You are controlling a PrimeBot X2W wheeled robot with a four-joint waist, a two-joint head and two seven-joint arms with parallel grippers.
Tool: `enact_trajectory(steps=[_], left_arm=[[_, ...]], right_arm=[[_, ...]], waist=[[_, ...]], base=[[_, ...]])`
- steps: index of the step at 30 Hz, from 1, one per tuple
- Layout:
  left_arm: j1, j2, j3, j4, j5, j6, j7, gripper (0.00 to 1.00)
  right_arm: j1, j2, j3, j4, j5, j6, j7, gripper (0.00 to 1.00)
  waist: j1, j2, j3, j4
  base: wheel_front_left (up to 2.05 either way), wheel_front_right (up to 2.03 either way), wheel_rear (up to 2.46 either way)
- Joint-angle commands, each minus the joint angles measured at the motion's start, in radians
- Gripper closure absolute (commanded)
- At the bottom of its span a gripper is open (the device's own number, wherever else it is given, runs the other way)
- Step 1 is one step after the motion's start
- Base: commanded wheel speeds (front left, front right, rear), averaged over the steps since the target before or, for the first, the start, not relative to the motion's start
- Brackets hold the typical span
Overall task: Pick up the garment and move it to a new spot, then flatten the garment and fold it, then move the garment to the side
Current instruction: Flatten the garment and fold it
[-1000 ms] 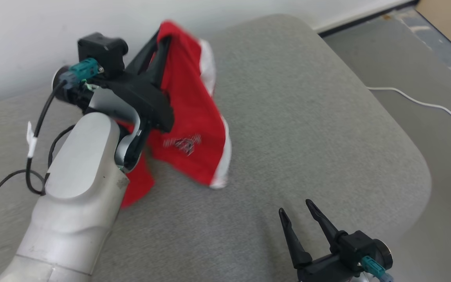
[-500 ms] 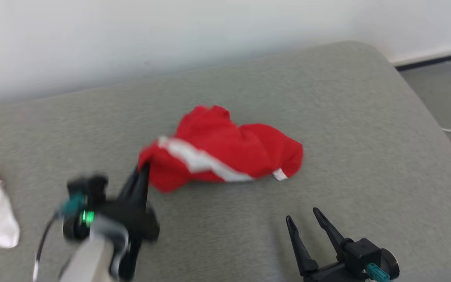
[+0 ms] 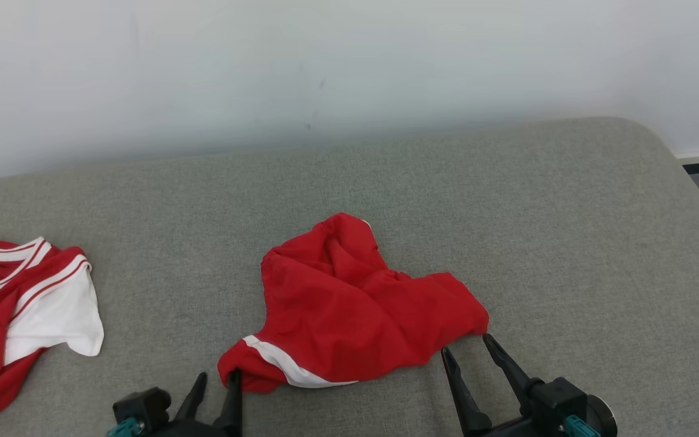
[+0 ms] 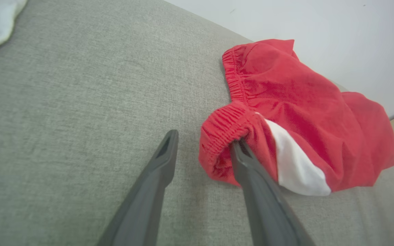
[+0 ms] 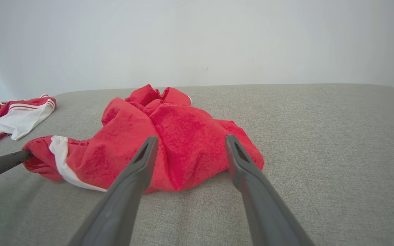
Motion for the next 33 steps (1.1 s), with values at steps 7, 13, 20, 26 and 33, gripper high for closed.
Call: enact_trajectory(steps=[7, 13, 20, 26, 33], left_arm=[[0.075, 0.036, 0.066, -0.077, 0.043, 0.035, -0.007, 0.0], [0.096, 0.064, 0.094, -0.211, 0.071, 0.059, 0.011, 0.0], [-0.027, 0.074, 0.019, -0.196, 0.061, 0.022, 0.219, 0.0], [-0.172, 0.08, -0.033, -0.035, 0.085, 0.023, 0.361, 0.0], [-0.278, 0.126, -0.086, 0.076, 0.154, 0.041, 0.423, 0.0]], right_arm=[[0.026, -0.002, -0.003, -0.007, 0.001, -0.003, 0.005, 0.0], [0.035, -0.002, -0.011, -0.01, -0.004, -0.003, 0.007, 0.0], [0.027, -0.002, 0.009, -0.014, 0.007, -0.003, 0.008, 0.0], [0.0, -0.002, 0.021, -0.021, 0.006, -0.003, 0.008, 0.0], [-0.018, -0.002, 0.003, -0.023, 0.014, -0.003, -0.003, 0.0]], waist=[[0.0002, 0.0001, -0.035, 0.001], [0.0002, 0.0001, -0.047, -0.014], [0.0002, 0.0001, -0.03, -0.063], [0.0002, 0.0001, 0.021, -0.138], [0.0002, 0.0001, 0.08, -0.184]], base=[[0.0, 0.0, 0.0], [0.0, 0.0, 0.0], [0.0, 0.0, 0.0], [0.0, 0.0, 0.0], [0.0, 0.0, 0.0]])
